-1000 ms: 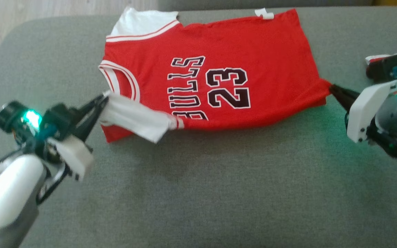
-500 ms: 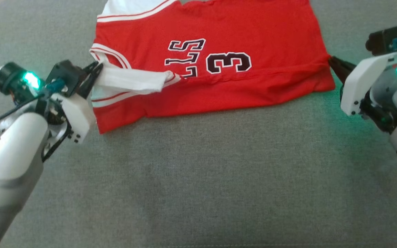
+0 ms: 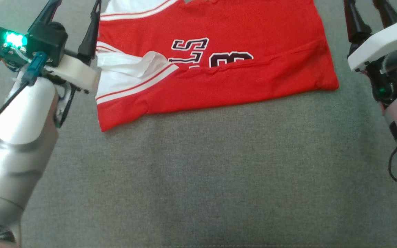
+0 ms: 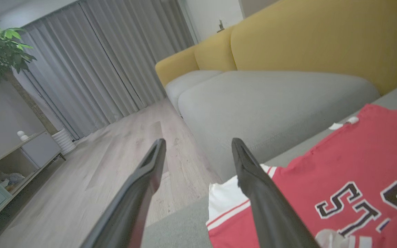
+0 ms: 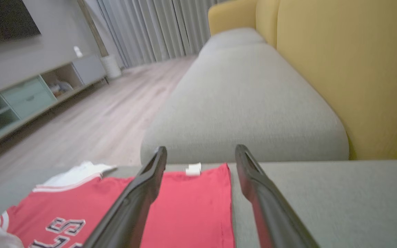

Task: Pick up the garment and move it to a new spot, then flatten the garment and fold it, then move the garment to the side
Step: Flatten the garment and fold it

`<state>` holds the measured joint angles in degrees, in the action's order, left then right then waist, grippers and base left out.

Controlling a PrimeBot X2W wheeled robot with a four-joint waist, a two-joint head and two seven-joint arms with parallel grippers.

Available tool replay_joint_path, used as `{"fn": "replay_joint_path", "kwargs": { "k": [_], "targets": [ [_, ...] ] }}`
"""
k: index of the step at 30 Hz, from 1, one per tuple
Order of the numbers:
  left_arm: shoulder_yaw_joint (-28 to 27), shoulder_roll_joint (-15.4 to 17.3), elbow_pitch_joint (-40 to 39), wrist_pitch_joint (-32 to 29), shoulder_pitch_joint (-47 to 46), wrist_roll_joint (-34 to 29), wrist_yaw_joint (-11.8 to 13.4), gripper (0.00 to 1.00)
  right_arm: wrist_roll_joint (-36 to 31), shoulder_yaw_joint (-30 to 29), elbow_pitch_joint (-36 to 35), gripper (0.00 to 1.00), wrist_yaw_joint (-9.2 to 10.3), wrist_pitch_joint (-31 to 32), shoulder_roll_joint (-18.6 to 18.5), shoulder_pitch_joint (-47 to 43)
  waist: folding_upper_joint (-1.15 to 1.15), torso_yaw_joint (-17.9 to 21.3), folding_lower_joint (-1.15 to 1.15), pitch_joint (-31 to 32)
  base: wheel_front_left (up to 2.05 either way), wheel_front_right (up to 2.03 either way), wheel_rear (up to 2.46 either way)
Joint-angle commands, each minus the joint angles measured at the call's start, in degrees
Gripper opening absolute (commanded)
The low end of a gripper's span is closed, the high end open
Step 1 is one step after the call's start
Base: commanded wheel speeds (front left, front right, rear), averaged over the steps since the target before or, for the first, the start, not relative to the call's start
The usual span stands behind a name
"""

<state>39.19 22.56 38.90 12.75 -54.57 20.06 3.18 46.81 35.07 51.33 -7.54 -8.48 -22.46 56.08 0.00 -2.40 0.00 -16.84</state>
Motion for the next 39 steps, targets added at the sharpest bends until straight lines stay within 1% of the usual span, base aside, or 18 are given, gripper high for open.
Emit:
{"fn": "replay_joint_path", "kwargs": {
  "k": [1, 3, 6, 9, 13, 16, 19, 23, 28, 32, 35, 39],
  "targets": [
    [-2.9, 1.7, -1.2, 0.9, -1.7, 0.5, 0.8, 1.00, 0.1, -0.4, -1.2, 1.00, 0.05, -2.3, 0.6, 0.2, 0.00, -0.1, 0.00, 0.9, 0.00, 0.00, 0.00],
    [-4.6, 0.7, -2.7, 1.9, -0.3, 1.5, 2.2, 1.00, -1.0, -1.1, -1.3, 1.00, 0.05, -5.0, 1.5, -0.4, 0.00, -0.2, 0.00, 2.0, 0.00, 0.00, 0.00],
    [-7.1, -0.3, -7.3, 2.2, 3.5, 2.1, 3.9, 1.00, -3.1, -3.3, -2.5, 1.00, 0.05, -6.3, 3.2, -2.4, 0.00, -0.1, 0.00, 3.7, 0.00, 0.00, 0.00],
    [-10.0, -0.8, -14.2, 2.2, 9.5, 1.6, 6.2, 1.00, -6.8, -10.4, -7.1, 1.00, 0.05, -6.5, 5.0, -5.7, 0.00, 0.3, 0.00, 5.1, 0.00, 0.00, 0.00],
    [-14.0, -3.0, -22.2, 2.2, 19.6, 1.3, 8.7, 1.00, -16.3, -20.1, -15.2, 1.00, 0.05, -6.5, 9.0, -14.8, 0.00, 0.4, 0.00, 6.8, 0.00, 0.00, 0.00],
    [-16.6, -5.1, -26.6, 2.2, 26.9, 1.0, 9.5, 1.00, -22.6, -25.4, -21.3, 1.00, 0.05, -6.5, 13.5, -22.6, 0.00, 0.7, 0.00, 7.5, 0.00, 0.00, 0.00],
    [-18.1, -7.2, -28.3, 2.2, 33.2, 0.5, 9.0, 1.00, -27.3, -28.3, -25.5, 1.00, 0.05, -6.5, 17.0, -30.2, 0.00, 0.6, 0.00, 8.1, 0.00, 0.00, 0.00],
    [-19.5, -8.8, -27.2, 2.2, 37.7, -1.0, 7.8, 1.00, -30.1, -30.1, -29.3, 1.00, 0.05, -6.5, 19.0, -37.5, 0.00, 0.8, 0.00, 8.1, 0.00, 0.00, 0.00],
    [-20.6, -9.3, -24.5, 2.2, 37.2, -2.8, 5.8, 1.00, -29.5, -30.4, -32.6, 1.00, 0.05, -6.5, 19.5, -39.7, 0.00, 1.7, 0.00, 6.7, 0.00, 0.00, 0.00],
    [-21.3, -8.9, -17.4, 1.8, 34.6, -3.0, 6.1, 1.00, -28.3, -29.8, -34.5, 1.00, 0.05, -6.5, 19.6, -39.4, 0.00, 2.6, 0.00, 4.9, 0.00, 0.00, 0.00],
    [-21.7, -8.4, -11.9, 0.1, 31.9, -2.9, 6.3, 1.00, -29.1, -29.2, -35.5, 1.00, 0.05, -6.5, 19.6, -39.1, 0.00, 3.5, 0.00, 3.2, 0.00, 0.00, 0.00],
    [-22.1, -8.0, -5.1, -2.2, 28.6, -2.0, 5.7, 1.00, -29.2, -29.1, -36.3, 1.00, 0.05, -6.5, 19.6, -39.0, 0.00, 4.7, 0.00, 1.0, 0.00, 0.00, 0.00]
  ]
}}
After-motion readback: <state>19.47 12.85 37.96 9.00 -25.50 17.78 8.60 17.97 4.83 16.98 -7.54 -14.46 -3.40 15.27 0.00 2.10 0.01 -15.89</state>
